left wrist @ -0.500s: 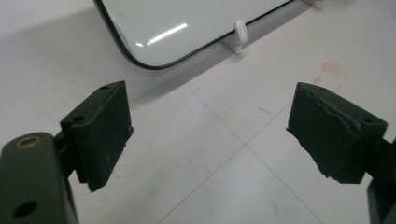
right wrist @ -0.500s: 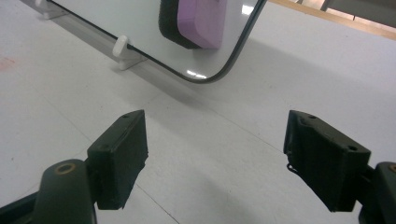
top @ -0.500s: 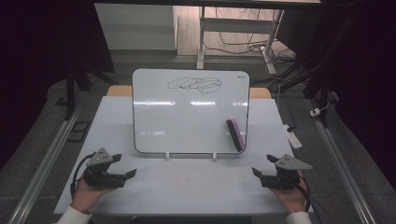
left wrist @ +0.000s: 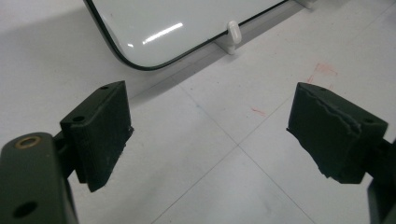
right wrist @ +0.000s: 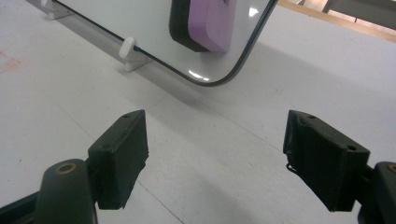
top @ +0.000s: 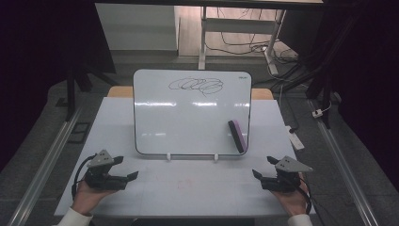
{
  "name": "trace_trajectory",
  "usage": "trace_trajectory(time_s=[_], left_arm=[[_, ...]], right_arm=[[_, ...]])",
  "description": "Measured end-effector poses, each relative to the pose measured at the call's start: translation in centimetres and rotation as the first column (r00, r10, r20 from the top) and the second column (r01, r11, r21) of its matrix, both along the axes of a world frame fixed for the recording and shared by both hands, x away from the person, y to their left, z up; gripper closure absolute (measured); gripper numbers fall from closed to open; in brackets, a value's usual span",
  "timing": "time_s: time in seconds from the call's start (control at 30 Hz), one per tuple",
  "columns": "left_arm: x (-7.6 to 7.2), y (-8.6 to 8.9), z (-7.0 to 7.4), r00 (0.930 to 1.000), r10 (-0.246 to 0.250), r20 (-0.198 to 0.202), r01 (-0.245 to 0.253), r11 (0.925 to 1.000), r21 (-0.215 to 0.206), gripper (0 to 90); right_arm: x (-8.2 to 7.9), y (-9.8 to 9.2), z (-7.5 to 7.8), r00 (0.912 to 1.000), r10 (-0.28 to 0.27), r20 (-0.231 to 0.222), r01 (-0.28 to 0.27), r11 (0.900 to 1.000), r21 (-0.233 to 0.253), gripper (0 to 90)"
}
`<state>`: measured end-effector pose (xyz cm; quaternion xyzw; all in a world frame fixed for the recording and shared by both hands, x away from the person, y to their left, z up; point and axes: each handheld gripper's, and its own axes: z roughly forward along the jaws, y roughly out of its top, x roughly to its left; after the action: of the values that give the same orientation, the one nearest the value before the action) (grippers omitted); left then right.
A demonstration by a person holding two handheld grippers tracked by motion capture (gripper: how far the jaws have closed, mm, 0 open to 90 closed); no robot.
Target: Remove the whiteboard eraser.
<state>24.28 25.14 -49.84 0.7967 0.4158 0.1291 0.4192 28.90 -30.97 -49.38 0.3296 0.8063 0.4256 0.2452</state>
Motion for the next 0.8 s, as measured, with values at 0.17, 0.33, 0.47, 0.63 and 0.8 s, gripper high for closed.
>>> trace_trajectory(time_s=[0.17,0.33,0.47,0.63,0.8], left_arm=[[0.0,-0.1,0.0,0.9999,-0.011,-0.002,0.011,0.9999,-0.003,14.2],[0.0,-0.1,0.0,0.9999,-0.012,-0.006,0.012,0.9999,0.002,14.3],[0.0,0.0,0.0,0.9999,-0.009,-0.006,0.009,1.0,-0.003,14.5],[0.0,-0.1,0.0,0.9999,-0.01,-0.009,0.01,0.9999,-0.002,14.6],[0.1,-0.1,0.0,0.9999,-0.008,-0.014,0.008,1.0,-0.003,14.6]], right_arm=[[0.1,0.1,-0.1,1.0,0.001,-0.003,-0.001,1.0,-0.001,21.7],[0.1,0.2,-0.3,1.0,0.0,-0.006,0.0,1.0,-0.01,21.8],[0.0,0.3,-0.2,1.0,-0.003,-0.005,0.003,1.0,-0.014,22.1],[0.0,0.6,0.1,1.0,-0.005,-0.005,0.005,1.0,-0.005,22.5],[0.0,1.3,0.9,1.0,-0.006,-0.001,0.006,1.0,0.011,22.9]])
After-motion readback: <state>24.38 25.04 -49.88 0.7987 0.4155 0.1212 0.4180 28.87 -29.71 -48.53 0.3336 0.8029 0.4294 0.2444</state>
